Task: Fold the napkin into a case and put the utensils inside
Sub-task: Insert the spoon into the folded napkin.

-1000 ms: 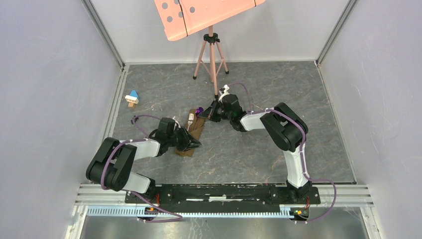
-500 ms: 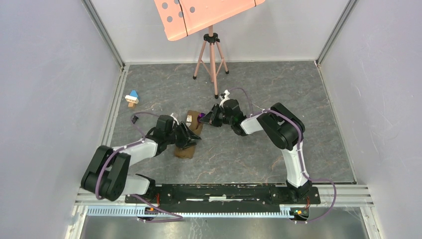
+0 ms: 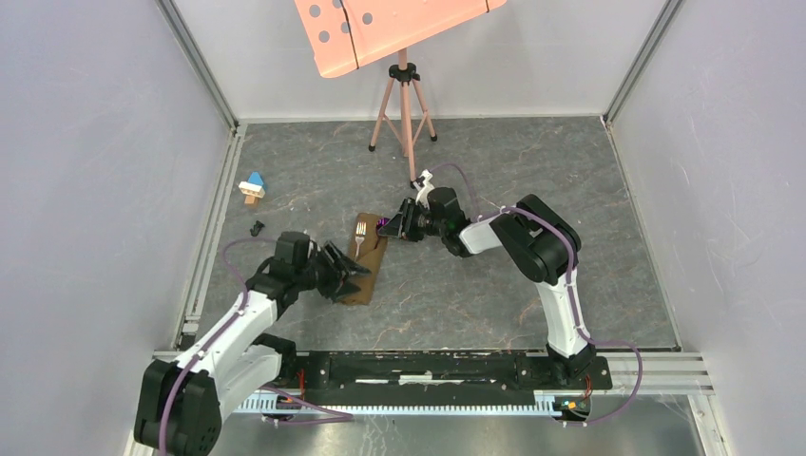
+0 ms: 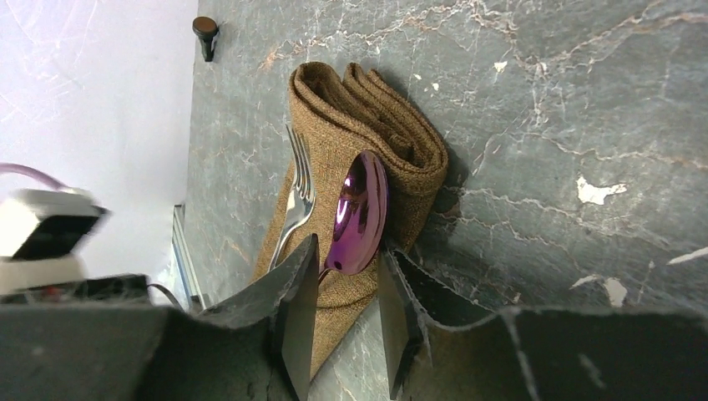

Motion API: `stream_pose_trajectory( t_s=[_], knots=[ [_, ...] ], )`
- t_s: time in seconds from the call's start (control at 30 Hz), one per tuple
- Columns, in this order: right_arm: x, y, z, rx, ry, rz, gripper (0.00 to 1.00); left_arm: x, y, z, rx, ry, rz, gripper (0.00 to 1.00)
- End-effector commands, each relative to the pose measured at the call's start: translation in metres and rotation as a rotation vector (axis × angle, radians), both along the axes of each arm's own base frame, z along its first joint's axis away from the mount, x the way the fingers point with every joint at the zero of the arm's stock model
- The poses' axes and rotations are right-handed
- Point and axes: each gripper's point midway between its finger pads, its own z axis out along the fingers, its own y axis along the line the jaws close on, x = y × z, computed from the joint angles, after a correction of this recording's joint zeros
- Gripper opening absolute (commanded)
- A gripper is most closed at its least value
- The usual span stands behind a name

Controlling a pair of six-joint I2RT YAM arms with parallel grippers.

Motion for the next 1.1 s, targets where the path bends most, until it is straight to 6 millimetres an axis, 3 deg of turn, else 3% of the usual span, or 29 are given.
stream_pose_trajectory(
  t_s=[0.0,0.37,0.73,0.97,1.07],
  knots=[
    [0.004,-0.005,0.003,-0.013,-0.043,0.035,0.38,-0.035,0.003,-0.031,-0.075,0.25,0.105,0.59],
    [0.022,-0.017,0.01,0.002,-0.064,0.018,0.38,-0.039,0.009,-0.069,-0.042,0.291,0.143,0.46],
    [0.03,-0.006,0.009,0.043,-0.065,0.04,0.24,-0.042,0.019,-0.077,0.015,0.28,0.167,0.37],
    [0.027,-0.007,0.017,0.055,-0.089,0.05,0.02,-0.041,0.026,-0.088,0.07,0.281,0.168,0.26],
    [0.024,-0.007,0.021,0.051,-0.088,0.065,0.0,-0.039,0.027,-0.09,0.084,0.277,0.168,0.23]
  ],
)
